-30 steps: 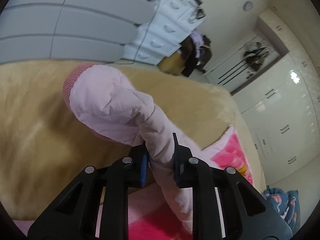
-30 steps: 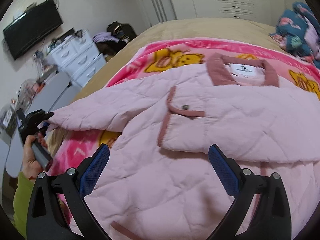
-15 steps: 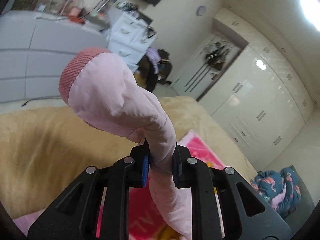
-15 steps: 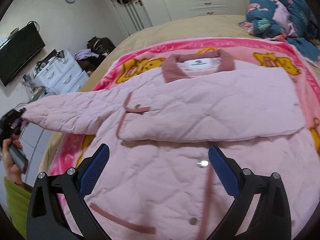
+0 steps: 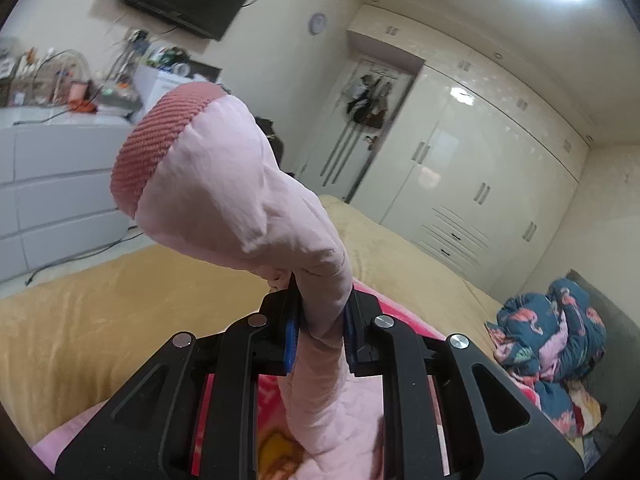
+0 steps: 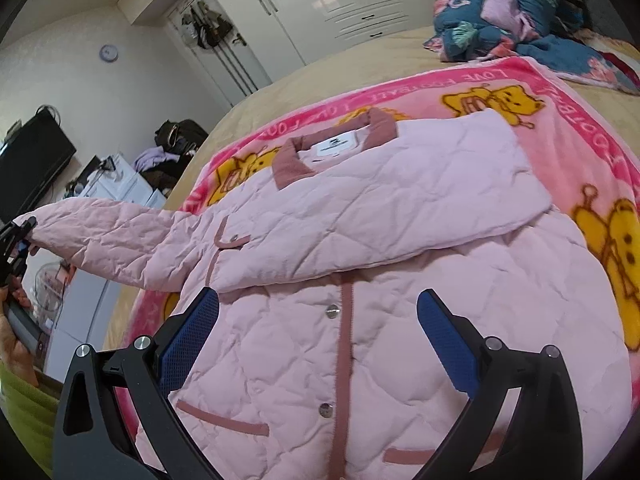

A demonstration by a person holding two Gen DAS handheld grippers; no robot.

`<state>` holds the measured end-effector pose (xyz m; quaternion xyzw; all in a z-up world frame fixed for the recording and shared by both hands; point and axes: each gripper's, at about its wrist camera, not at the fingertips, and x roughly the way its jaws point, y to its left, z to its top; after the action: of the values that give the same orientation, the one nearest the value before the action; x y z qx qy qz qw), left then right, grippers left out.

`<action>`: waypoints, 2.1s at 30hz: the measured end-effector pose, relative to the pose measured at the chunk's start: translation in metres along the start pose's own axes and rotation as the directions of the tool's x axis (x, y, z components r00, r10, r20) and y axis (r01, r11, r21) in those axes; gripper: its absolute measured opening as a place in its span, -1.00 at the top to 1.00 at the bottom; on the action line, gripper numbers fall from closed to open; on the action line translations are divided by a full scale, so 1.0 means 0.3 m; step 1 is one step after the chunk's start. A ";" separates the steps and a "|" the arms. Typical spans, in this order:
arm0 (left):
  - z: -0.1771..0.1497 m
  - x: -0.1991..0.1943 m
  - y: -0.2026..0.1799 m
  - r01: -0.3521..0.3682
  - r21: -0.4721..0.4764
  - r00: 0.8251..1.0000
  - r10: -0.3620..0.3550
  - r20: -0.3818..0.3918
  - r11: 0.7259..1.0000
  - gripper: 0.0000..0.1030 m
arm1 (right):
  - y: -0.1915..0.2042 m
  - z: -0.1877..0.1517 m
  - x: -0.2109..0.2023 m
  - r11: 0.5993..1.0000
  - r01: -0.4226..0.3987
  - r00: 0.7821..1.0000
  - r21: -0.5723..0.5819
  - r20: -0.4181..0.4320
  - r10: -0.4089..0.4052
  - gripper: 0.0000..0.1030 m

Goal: Fold large clothes
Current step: 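Lift the held sleeve and carry it across the jacket front, then lay the sleeve on the jacket and open the left tool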

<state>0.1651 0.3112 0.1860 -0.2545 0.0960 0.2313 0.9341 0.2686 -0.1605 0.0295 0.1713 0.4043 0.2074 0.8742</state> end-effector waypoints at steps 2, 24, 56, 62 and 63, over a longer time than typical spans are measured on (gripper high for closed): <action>-0.010 -0.009 -0.056 0.017 0.029 1.000 -0.017 -0.001 0.999 0.80 | -0.026 0.002 -0.022 1.000 -0.009 1.000 0.024 0.012 0.009 -0.92; -0.279 0.011 -0.577 0.215 0.315 0.975 -0.185 -0.123 0.924 0.80 | -0.259 0.000 -0.143 0.994 0.043 0.993 0.102 0.101 -0.054 -0.92; -1.137 0.139 -0.876 0.541 0.667 0.799 -0.066 -0.598 0.513 -0.03 | -0.541 -0.019 -0.186 0.947 0.068 0.988 0.315 0.110 -0.108 -0.92; -1.159 0.081 -0.822 0.599 0.634 0.748 -0.058 -0.661 0.489 -0.51 | -0.530 -0.016 -0.171 0.948 0.072 0.990 0.310 0.094 -0.105 -0.92; -1.151 0.072 -0.808 0.603 0.625 0.742 -0.061 -0.667 0.495 -0.53 | -0.523 -0.014 -0.163 0.950 0.070 0.991 0.305 0.090 -0.102 -0.92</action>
<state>0.2794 -0.0449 -0.0102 0.1340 0.4078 -0.1222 0.8949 0.2717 -0.3187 -0.0153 0.2954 0.3921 0.0956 0.8660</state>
